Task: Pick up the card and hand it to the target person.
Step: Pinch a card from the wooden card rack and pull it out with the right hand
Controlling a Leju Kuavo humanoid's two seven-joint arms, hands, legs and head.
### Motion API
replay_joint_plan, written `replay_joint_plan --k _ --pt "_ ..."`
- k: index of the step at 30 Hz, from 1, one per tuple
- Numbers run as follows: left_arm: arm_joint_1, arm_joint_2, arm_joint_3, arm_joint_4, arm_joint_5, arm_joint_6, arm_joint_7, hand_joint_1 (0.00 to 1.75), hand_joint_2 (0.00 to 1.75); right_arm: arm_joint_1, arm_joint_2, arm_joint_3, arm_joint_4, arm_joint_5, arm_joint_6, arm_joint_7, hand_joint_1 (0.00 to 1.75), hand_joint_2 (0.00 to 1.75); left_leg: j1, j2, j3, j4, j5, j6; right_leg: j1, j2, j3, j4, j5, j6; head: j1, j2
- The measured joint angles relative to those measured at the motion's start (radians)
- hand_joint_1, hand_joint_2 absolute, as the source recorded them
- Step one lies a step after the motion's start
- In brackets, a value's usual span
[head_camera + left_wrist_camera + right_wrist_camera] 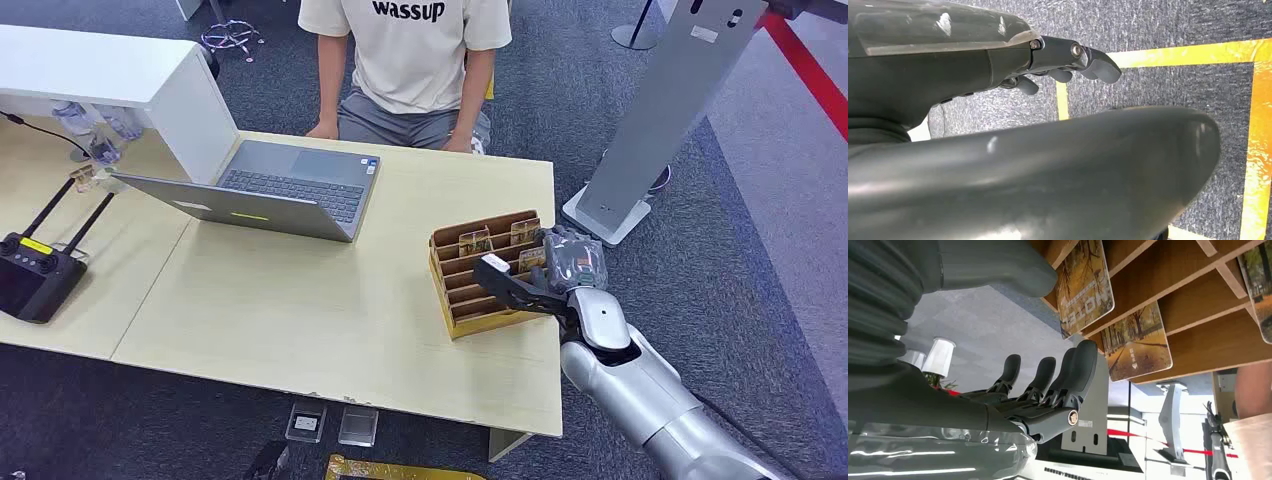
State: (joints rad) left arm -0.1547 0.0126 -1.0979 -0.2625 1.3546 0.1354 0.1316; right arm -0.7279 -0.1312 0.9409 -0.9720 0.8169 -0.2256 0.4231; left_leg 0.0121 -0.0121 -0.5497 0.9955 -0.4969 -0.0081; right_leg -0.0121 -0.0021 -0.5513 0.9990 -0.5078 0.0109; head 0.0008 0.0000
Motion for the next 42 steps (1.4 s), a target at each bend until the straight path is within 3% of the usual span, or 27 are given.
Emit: replay_joint_plan --k 19,42 --pt "0.000 0.000 0.000 0.000 -0.003 0.000 -0.003 0.00 0.00 -0.004 0.010 0.009 0.037 -0.028 0.001 -0.006 0.82 1.75 0.000 0.000 0.000 0.000 0.000 0.000 0.000 0.000 0.000 0.000 0.000 0.000 0.000 0.000" --pt "0.000 0.000 0.000 0.000 -0.012 0.000 -0.003 0.00 0.00 -0.011 0.015 0.026 0.071 -0.042 -0.012 0.003 1.18 1.75 0.000 0.000 0.000 0.000 0.000 0.000 0.000 0.000 0.000 0.000 0.000 0.000 0.000 0.000"
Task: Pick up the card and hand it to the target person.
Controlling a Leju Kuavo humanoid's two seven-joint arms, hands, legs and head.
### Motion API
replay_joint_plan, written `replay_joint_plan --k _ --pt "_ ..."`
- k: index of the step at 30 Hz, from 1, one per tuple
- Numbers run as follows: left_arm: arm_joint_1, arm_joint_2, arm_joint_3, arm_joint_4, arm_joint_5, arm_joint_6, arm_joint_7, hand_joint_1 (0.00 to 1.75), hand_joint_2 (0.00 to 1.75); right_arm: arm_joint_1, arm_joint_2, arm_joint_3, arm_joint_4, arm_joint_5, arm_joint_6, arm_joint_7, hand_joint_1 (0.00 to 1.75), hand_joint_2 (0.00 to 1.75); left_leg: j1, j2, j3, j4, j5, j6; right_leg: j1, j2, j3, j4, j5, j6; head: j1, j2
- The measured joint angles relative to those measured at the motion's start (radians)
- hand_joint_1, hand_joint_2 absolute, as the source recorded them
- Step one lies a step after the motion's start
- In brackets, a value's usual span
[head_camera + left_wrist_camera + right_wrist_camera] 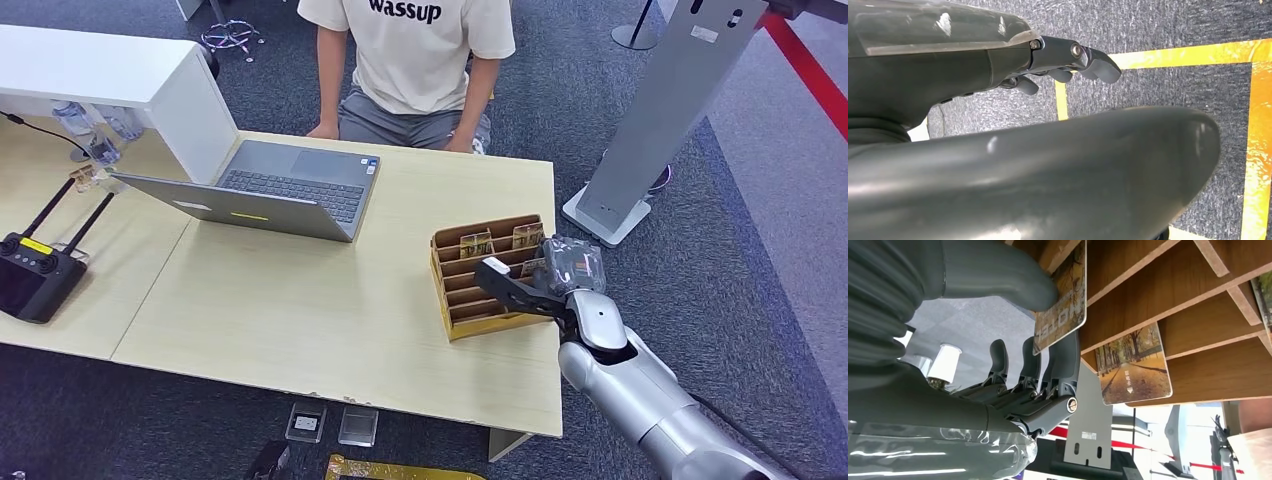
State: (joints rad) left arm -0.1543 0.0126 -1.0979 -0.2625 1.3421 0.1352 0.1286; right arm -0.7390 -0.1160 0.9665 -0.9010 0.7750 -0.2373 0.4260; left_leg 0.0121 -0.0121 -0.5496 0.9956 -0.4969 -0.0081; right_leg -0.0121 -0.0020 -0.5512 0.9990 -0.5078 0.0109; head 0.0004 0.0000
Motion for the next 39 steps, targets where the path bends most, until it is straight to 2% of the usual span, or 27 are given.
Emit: replay_joint_plan --k 3,10,14,31,39 --pt "0.000 0.000 0.000 0.000 0.000 0.001 0.000 0.00 0.00 0.000 0.000 0.000 0.000 0.000 -0.002 0.001 1.30 1.75 0.000 0.000 0.000 0.000 0.000 0.000 0.000 0.000 0.000 0.000 0.000 0.000 0.000 0.000" --pt "0.000 0.000 0.000 0.000 -0.001 0.001 0.000 0.00 0.00 -0.003 0.001 0.000 -0.007 0.000 -0.005 0.003 1.41 1.75 0.000 0.000 0.000 0.000 0.000 0.000 0.000 0.000 0.000 0.000 0.000 0.000 0.000 0.000" --pt "0.000 0.000 0.000 0.000 -0.003 -0.005 -0.004 0.00 1.75 -0.004 0.002 0.000 -0.010 0.000 -0.005 0.003 1.74 1.75 0.000 0.000 0.000 0.000 0.000 0.000 0.000 0.000 0.000 0.000 0.000 0.000 0.000 0.000" --pt "0.001 0.000 0.000 0.000 -0.020 0.007 -0.009 0.00 1.75 -0.006 0.001 -0.003 -0.025 -0.037 -0.007 0.012 1.75 1.75 0.000 0.000 0.000 0.000 0.000 0.000 0.000 0.000 0.000 0.000 0.000 0.000 0.000 0.000" --pt "0.013 0.003 0.001 0.000 -0.012 0.002 -0.014 0.00 1.75 -0.022 -0.044 -0.042 -0.185 -0.099 0.018 0.088 1.75 1.75 0.000 0.000 0.000 0.000 0.000 0.000 0.000 0.000 0.000 0.000 0.000 0.000 0.000 0.000"
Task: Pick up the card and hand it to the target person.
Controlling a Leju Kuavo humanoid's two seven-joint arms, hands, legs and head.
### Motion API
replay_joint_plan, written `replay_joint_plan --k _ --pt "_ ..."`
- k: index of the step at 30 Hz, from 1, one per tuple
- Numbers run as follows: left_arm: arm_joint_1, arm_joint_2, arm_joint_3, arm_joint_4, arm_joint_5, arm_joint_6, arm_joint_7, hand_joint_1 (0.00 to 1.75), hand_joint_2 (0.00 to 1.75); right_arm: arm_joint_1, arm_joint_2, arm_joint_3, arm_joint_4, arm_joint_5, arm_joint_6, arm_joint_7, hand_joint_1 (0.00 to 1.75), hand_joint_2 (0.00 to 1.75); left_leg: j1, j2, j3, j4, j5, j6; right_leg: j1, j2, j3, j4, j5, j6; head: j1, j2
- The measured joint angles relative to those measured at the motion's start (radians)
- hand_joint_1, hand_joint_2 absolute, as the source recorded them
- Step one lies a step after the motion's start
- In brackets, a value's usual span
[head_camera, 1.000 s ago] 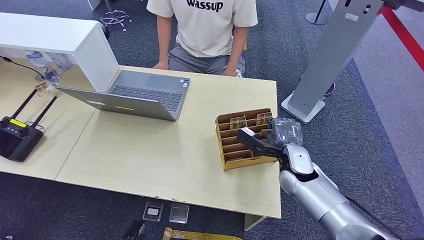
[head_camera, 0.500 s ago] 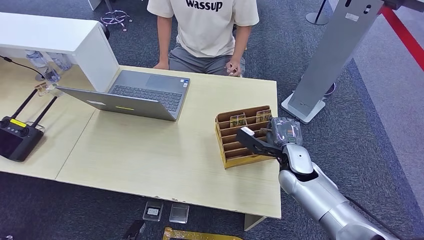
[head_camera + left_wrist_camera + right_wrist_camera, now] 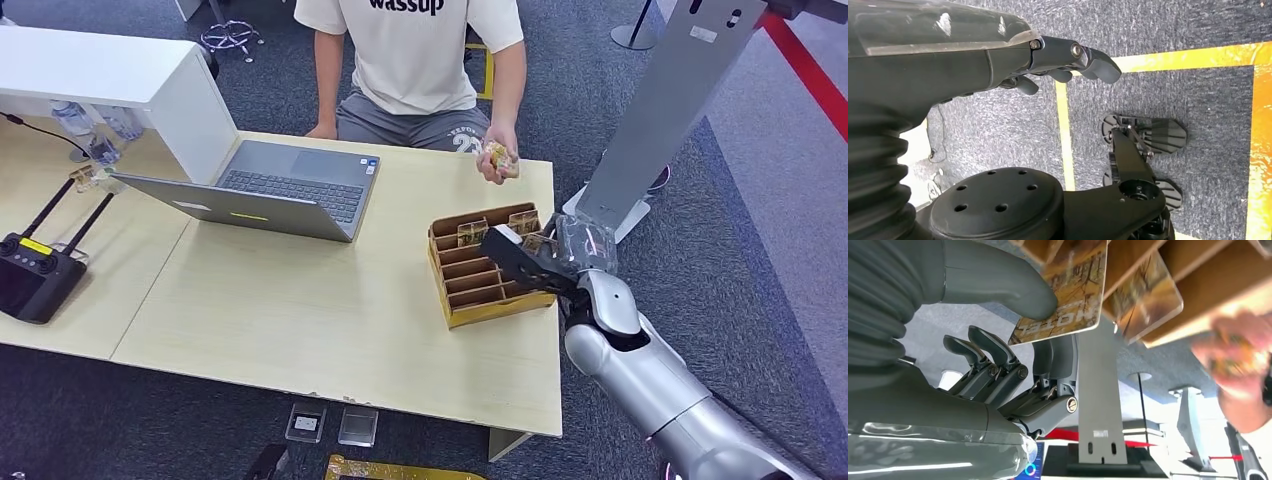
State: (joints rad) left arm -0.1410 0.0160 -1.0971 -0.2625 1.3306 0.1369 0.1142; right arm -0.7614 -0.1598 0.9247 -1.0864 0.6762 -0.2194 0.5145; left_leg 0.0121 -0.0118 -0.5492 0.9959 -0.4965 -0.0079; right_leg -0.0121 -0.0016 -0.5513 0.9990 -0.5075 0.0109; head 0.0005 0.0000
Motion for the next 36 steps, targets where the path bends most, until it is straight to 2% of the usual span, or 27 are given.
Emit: replay_joint_plan --k 9,16,27,36 --pt "0.013 0.001 0.002 0.000 0.012 -0.005 -0.013 0.00 1.75 -0.013 -0.047 -0.061 -0.278 -0.020 0.029 0.031 1.75 1.75 0.000 0.000 0.000 0.000 0.000 0.000 0.000 0.000 0.000 0.000 0.000 0.000 -0.001 0.000" --pt "0.009 0.000 0.002 0.000 0.011 -0.010 -0.011 0.00 1.75 0.003 -0.038 -0.069 -0.349 -0.016 0.010 -0.051 1.75 1.75 0.000 0.000 0.000 0.000 0.000 0.000 0.000 0.000 0.000 0.000 0.000 0.000 0.000 0.000" --pt "-0.015 -0.012 0.002 0.000 -0.027 -0.030 0.002 0.00 1.75 0.033 0.040 -0.069 -0.166 0.021 -0.261 -0.372 1.75 1.75 0.000 0.000 -0.001 0.000 0.000 0.000 0.000 -0.001 0.000 0.000 0.000 0.000 0.000 0.000" --pt "-0.025 -0.018 0.002 0.000 -0.030 -0.048 0.009 0.00 1.75 0.035 0.094 -0.069 0.011 0.060 -0.361 -0.450 1.75 1.75 0.000 0.000 0.000 0.000 0.000 0.000 0.000 -0.001 0.000 0.000 0.000 0.000 -0.001 0.000"
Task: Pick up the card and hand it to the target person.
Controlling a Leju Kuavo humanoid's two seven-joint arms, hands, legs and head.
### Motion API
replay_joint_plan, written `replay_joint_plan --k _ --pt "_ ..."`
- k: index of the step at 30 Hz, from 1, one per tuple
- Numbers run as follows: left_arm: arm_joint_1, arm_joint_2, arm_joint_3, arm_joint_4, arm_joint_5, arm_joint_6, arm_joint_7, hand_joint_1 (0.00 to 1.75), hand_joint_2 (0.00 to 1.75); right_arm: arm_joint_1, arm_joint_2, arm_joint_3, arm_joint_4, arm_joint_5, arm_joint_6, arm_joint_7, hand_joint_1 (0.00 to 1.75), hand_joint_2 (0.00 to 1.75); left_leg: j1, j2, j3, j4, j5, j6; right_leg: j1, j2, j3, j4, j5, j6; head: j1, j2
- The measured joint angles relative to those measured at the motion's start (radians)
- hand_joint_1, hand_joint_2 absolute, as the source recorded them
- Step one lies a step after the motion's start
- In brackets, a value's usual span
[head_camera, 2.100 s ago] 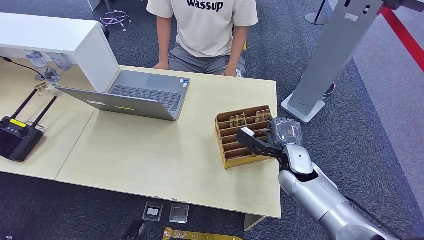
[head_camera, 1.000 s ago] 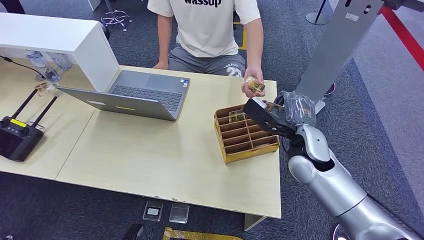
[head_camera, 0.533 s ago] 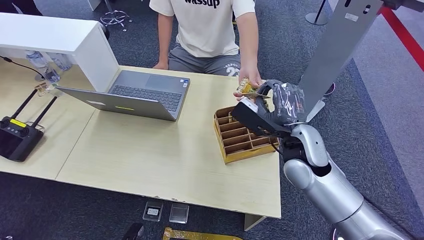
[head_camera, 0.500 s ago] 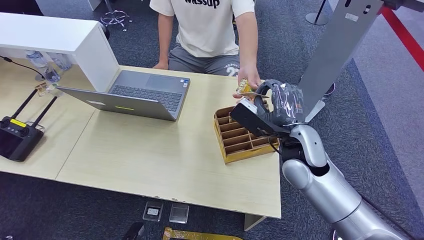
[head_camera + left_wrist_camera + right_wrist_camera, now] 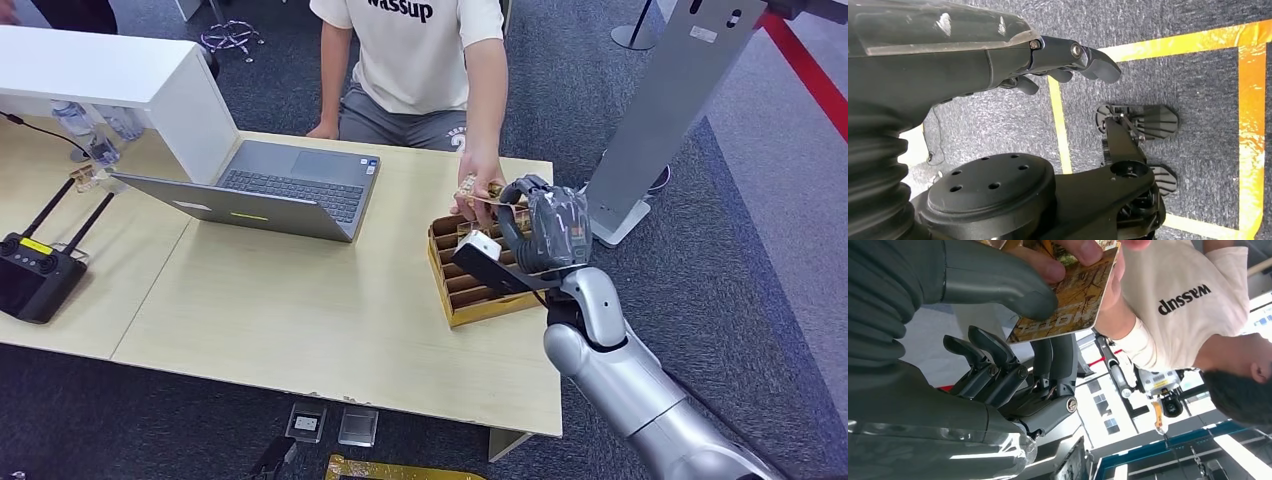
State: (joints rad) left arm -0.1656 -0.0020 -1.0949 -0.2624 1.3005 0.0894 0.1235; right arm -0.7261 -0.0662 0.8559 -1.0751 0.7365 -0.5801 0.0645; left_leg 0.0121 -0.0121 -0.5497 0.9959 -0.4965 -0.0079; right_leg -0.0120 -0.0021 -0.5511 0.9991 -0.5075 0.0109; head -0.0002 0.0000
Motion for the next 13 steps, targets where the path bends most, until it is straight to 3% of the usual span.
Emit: replay_joint_plan --k 1,5,6,10,13 --pt "0.000 0.000 0.000 0.000 0.000 -0.005 0.000 0.00 1.75 0.000 0.005 0.000 0.015 0.004 -0.006 -0.004 1.75 1.75 0.000 0.000 0.000 0.000 0.000 0.000 0.000 0.000 0.000 0.000 0.000 0.000 0.000 0.000" --pt "0.000 0.000 0.000 0.000 0.000 -0.022 -0.003 0.00 1.75 0.000 0.022 0.000 0.070 0.015 -0.030 -0.019 0.00 1.75 0.000 0.000 0.000 0.000 0.000 0.000 0.000 0.000 0.000 0.000 0.000 0.000 0.000 0.000" --pt "0.000 0.000 0.000 0.000 0.000 -0.025 -0.004 0.00 1.75 0.000 0.026 0.001 0.082 0.015 -0.034 -0.021 0.00 1.75 0.000 0.000 0.000 0.000 0.000 0.000 0.000 0.000 0.000 0.000 0.000 0.000 0.000 0.000" --pt "0.001 0.000 0.000 0.000 -0.008 -0.027 -0.010 0.00 0.00 0.002 0.033 0.001 0.111 0.006 -0.046 -0.022 0.00 1.75 0.000 0.000 0.000 0.000 0.000 0.000 0.000 0.000 0.000 0.000 0.000 0.000 0.001 0.000" --pt "0.001 0.000 0.000 0.000 -0.010 -0.024 -0.011 0.00 0.00 0.008 0.034 -0.001 0.117 -0.015 -0.049 -0.021 0.00 1.75 0.000 0.000 0.000 0.000 0.000 0.000 0.000 0.000 0.000 0.000 0.000 0.000 0.001 0.000"
